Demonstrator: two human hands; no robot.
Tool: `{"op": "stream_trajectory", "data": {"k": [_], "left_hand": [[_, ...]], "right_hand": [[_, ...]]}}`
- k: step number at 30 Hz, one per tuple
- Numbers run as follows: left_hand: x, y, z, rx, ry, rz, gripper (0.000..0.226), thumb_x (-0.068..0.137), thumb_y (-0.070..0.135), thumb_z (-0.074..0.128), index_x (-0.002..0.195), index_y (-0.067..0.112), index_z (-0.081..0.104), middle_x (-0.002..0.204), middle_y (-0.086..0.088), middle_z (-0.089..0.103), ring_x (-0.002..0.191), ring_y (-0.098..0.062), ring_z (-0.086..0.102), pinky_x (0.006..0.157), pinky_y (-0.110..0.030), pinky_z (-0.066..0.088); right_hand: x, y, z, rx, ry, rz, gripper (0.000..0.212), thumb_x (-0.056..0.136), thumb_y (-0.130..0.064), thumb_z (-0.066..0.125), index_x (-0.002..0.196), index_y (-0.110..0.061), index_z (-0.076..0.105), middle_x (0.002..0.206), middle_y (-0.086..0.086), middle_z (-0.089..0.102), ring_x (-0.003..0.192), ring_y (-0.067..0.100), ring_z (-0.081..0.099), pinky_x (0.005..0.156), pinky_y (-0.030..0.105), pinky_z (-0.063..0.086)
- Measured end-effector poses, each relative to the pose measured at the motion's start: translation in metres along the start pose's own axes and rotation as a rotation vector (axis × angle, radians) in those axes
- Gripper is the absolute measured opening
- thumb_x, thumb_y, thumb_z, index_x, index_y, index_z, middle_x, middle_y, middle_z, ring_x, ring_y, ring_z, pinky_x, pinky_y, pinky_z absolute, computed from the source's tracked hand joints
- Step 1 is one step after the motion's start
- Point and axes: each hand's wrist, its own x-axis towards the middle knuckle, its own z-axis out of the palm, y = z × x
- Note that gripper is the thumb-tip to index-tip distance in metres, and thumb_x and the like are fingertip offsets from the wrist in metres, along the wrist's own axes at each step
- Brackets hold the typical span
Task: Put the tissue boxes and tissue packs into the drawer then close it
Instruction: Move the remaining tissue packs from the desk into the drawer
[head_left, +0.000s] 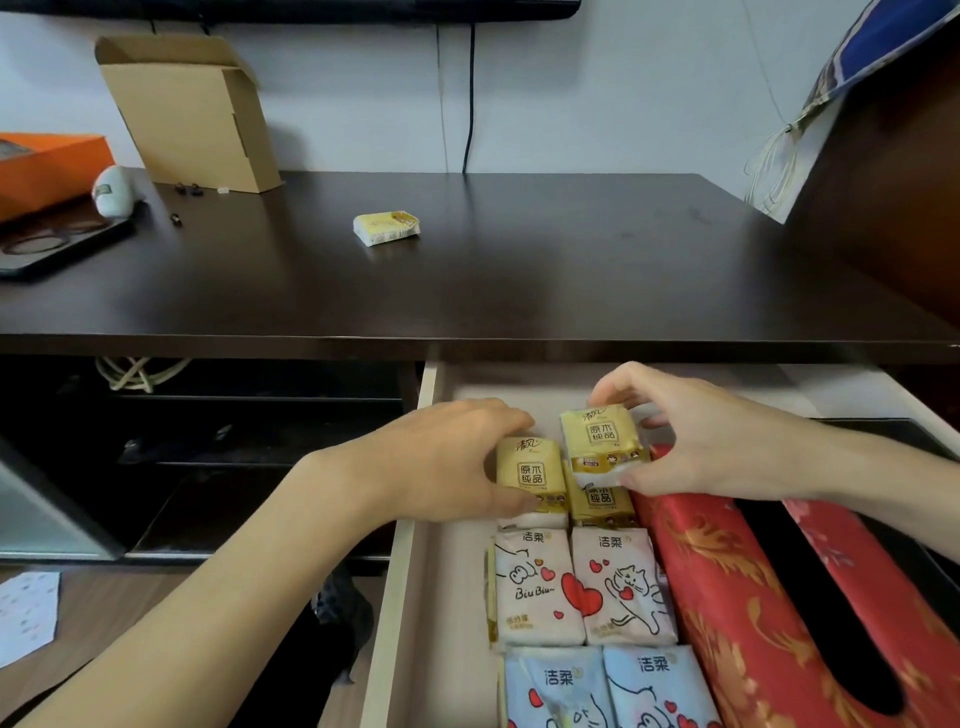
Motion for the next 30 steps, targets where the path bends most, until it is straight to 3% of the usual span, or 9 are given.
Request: {"op": "stream_trajectory", "data": {"k": [4, 7, 9, 12, 15, 20, 23, 27, 30], "left_hand": [[-0.003, -0.003, -0.002, 0.090, -0.035, -0.014, 0.047, 0.087, 0.058, 0.057, 0.124, 0.028, 0.059, 0.115, 0.008, 0.063, 0.103, -0.014, 0.059, 0.087, -0.040, 0.051], [0.001, -0.001, 0.003, 0.158, -0.060, -0.012, 0.045, 0.090, 0.057, 0.054, 0.121, 0.024, 0.059, 0.113, 0.004, 0.063, 0.101, -0.018, 0.059, 0.087, -0.041, 0.049], [0.004, 0.000, 0.006, 0.143, -0.064, -0.016, 0.049, 0.091, 0.055, 0.055, 0.128, 0.024, 0.054, 0.118, 0.003, 0.062, 0.105, -0.019, 0.059, 0.088, -0.042, 0.050], [0.006, 0.000, 0.007, 0.118, -0.053, -0.028, 0.064, 0.089, 0.056, 0.057, 0.142, 0.024, 0.042, 0.132, 0.004, 0.055, 0.114, -0.019, 0.057, 0.093, -0.042, 0.049], [0.007, 0.000, 0.008, 0.148, -0.087, -0.047, 0.057, 0.089, 0.060, 0.055, 0.133, 0.024, 0.048, 0.121, 0.005, 0.060, 0.103, -0.017, 0.060, 0.085, -0.040, 0.051], [0.008, 0.001, 0.010, 0.132, -0.122, -0.052, 0.044, 0.087, 0.063, 0.053, 0.115, 0.029, 0.055, 0.103, 0.009, 0.064, 0.087, -0.012, 0.061, 0.075, -0.037, 0.053], [0.008, 0.002, 0.010, 0.108, -0.134, -0.054, 0.043, 0.087, 0.062, 0.055, 0.115, 0.030, 0.056, 0.104, 0.010, 0.064, 0.087, -0.009, 0.061, 0.075, -0.036, 0.054], [0.007, 0.003, 0.005, 0.103, -0.096, -0.042, 0.042, 0.089, 0.058, 0.055, 0.119, 0.029, 0.056, 0.109, 0.008, 0.062, 0.096, -0.012, 0.059, 0.083, -0.039, 0.052], [0.000, 0.000, -0.008, 0.134, 0.052, -0.037, 0.049, 0.092, 0.056, 0.051, 0.134, 0.031, 0.052, 0.126, 0.013, 0.061, 0.116, -0.011, 0.056, 0.093, -0.036, 0.049]], "right_hand": [[0.001, 0.000, 0.006, -0.082, -0.089, 0.007, 0.046, 0.073, -0.039, 0.082, 0.111, -0.046, 0.057, 0.100, -0.023, 0.068, 0.075, -0.003, 0.062, 0.062, 0.018, 0.049], [0.006, -0.003, 0.007, -0.148, -0.156, -0.002, 0.046, 0.067, -0.065, 0.074, 0.106, -0.043, 0.066, 0.114, -0.022, 0.062, 0.101, 0.002, 0.061, 0.090, 0.031, 0.051], [0.007, -0.005, 0.007, -0.121, -0.179, 0.004, 0.046, 0.067, -0.073, 0.066, 0.101, -0.041, 0.071, 0.118, -0.018, 0.063, 0.104, 0.006, 0.061, 0.096, 0.041, 0.050], [0.010, -0.005, 0.008, -0.061, -0.088, 0.002, 0.037, 0.081, -0.059, 0.070, 0.112, -0.039, 0.072, 0.121, -0.018, 0.067, 0.102, 0.001, 0.062, 0.098, 0.038, 0.050], [0.015, -0.006, 0.012, -0.127, -0.086, 0.045, 0.056, 0.092, -0.043, 0.071, 0.145, -0.029, 0.057, 0.141, -0.013, 0.062, 0.126, 0.005, 0.058, 0.110, 0.032, 0.045], [0.018, -0.012, 0.014, -0.273, -0.244, 0.064, 0.033, 0.090, -0.048, 0.063, 0.121, -0.036, 0.066, 0.105, -0.010, 0.074, 0.097, 0.015, 0.068, 0.090, 0.046, 0.054], [0.015, -0.013, 0.011, -0.238, -0.239, 0.045, 0.033, 0.089, -0.049, 0.063, 0.119, -0.037, 0.066, 0.104, -0.010, 0.075, 0.096, 0.012, 0.068, 0.090, 0.047, 0.055], [0.014, -0.014, 0.012, -0.203, -0.098, -0.011, 0.042, 0.094, -0.042, 0.067, 0.134, -0.030, 0.066, 0.128, -0.013, 0.071, 0.116, 0.006, 0.064, 0.103, 0.038, 0.051], [0.017, -0.017, 0.008, -0.030, 0.182, -0.117, 0.024, 0.094, -0.029, 0.069, 0.117, -0.032, 0.075, 0.108, -0.019, 0.077, 0.102, -0.003, 0.069, 0.092, 0.026, 0.055]]}}
